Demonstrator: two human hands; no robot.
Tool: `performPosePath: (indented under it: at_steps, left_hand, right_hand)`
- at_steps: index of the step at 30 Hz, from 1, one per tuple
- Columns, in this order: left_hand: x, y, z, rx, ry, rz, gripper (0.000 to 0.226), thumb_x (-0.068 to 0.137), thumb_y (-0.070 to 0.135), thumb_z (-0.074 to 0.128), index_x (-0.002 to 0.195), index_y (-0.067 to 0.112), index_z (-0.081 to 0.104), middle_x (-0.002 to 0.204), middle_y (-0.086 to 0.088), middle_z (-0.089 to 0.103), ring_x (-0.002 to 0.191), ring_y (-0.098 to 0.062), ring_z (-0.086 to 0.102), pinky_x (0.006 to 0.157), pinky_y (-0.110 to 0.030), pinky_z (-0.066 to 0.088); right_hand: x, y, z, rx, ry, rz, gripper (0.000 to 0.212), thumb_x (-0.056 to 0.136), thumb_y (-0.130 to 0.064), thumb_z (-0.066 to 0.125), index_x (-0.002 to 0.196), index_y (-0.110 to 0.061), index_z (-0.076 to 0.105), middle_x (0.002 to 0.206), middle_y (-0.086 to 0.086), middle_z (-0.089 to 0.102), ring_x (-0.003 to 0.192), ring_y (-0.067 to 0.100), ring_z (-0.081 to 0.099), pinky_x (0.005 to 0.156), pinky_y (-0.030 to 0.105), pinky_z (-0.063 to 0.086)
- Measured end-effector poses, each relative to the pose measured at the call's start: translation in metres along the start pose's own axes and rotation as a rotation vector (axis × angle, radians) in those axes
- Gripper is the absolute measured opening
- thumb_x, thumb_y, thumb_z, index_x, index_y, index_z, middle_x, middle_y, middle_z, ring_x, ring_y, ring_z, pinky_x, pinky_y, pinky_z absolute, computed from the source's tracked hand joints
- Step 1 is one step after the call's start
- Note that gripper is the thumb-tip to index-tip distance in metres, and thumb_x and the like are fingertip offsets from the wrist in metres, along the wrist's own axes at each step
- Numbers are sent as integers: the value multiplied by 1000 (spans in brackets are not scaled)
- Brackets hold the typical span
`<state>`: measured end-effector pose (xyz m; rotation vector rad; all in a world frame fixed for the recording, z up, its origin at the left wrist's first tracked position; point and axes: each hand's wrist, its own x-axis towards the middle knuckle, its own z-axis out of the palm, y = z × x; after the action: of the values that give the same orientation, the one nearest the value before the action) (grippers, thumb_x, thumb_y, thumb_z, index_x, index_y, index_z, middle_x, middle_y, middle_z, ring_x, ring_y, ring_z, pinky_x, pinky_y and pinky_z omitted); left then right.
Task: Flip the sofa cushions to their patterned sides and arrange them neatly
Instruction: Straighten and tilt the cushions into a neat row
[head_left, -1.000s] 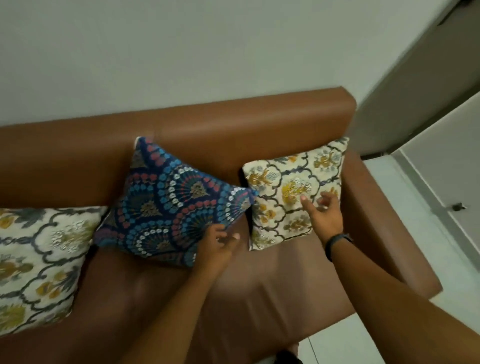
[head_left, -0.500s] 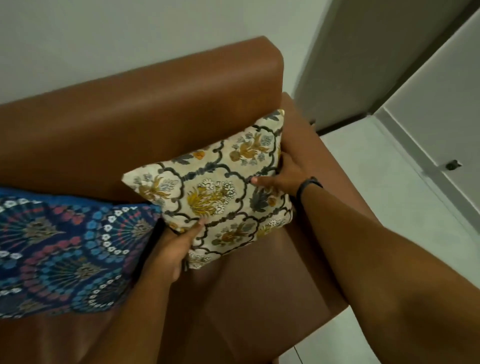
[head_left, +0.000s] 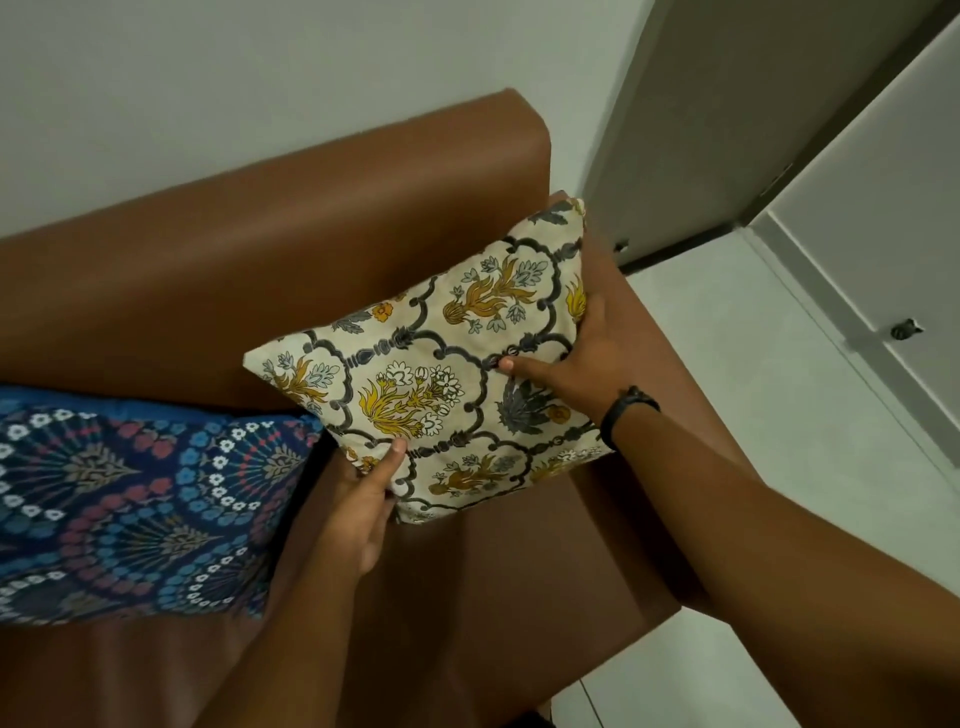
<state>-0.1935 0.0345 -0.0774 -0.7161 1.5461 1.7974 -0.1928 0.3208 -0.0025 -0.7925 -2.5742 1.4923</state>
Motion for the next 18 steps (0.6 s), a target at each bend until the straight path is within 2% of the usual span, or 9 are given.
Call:
performPosePath:
  at_steps: [2, 3, 5, 6, 9, 13, 14, 16, 18]
  left_hand:
    - [-7, 4, 5, -82, -34, -7, 80, 67, 34, 87, 138, 29, 52, 115, 4, 79, 101, -12, 75, 96, -36, 53]
    - [-9, 5, 9, -114, -46, -23, 74, 69, 29, 86, 136, 24, 56, 119, -1, 79, 107, -17, 75, 90, -36, 56]
    - [-10, 6, 18, -156, -89, -45, 66, 70, 26, 85, 132, 17, 62, 124, -9, 77, 118, -27, 72, 93, -43, 58]
    - [-10, 6, 24, -164, -119, -48, 69, 70, 27, 85, 134, 15, 62, 126, -11, 76, 122, -29, 69, 100, -47, 55]
    - [-4, 9, 43, -85, -178, -71, 92, 63, 47, 89, 143, 18, 58, 133, -9, 73, 123, -28, 68, 108, -52, 52]
    - [9, 6, 63, 89, -197, -122, 129, 40, 75, 88, 152, 26, 47, 145, -5, 64, 130, -24, 61, 112, -48, 48]
    - [12, 4, 67, 113, -203, -128, 127, 42, 77, 86, 152, 26, 48, 146, -4, 63, 130, -23, 61, 111, -44, 48]
    - [21, -2, 70, 147, -200, -134, 106, 51, 76, 82, 142, 28, 56, 144, -3, 65, 124, -18, 62, 106, -39, 50]
    - [31, -7, 72, 169, -168, -132, 95, 60, 74, 78, 141, 28, 58, 145, -3, 62, 125, -20, 60, 105, -39, 51]
  right_hand:
    - [-8, -24, -11, -86, 29, -73, 104, 50, -73, 93, 129, -38, 35, 115, -30, 54, 106, 0, 57, 88, 23, 52]
    - [-12, -37, -16, -141, 60, -124, 106, 50, -74, 92, 132, -33, 38, 112, -31, 52, 104, 1, 55, 84, 19, 51]
    - [-16, -63, -23, -258, 113, -220, 109, 49, -80, 88, 134, -31, 41, 106, -31, 50, 100, 1, 53, 78, 15, 46]
    - [-14, -74, -25, -305, 115, -247, 111, 49, -81, 86, 137, -31, 40, 110, -27, 54, 103, 5, 56, 81, 21, 49]
    - [4, -92, -25, -494, 106, -302, 113, 54, -79, 85, 142, -27, 37, 126, -4, 63, 112, 22, 63, 92, 44, 55]
    - [31, -76, -20, -657, 74, -274, 118, 56, -80, 83, 146, -23, 32, 130, 4, 63, 118, 32, 61, 96, 52, 49]
    - [35, -67, -18, -682, 71, -256, 120, 56, -80, 82, 147, -23, 30, 132, 6, 63, 119, 34, 61, 97, 54, 47]
    - [41, -52, -13, -718, 68, -245, 122, 55, -82, 81, 147, -23, 30, 135, 9, 62, 121, 37, 59, 99, 57, 46]
    - [43, -44, -6, -737, 85, -260, 118, 55, -82, 80, 145, -23, 32, 133, 10, 62, 121, 38, 59, 99, 57, 46]
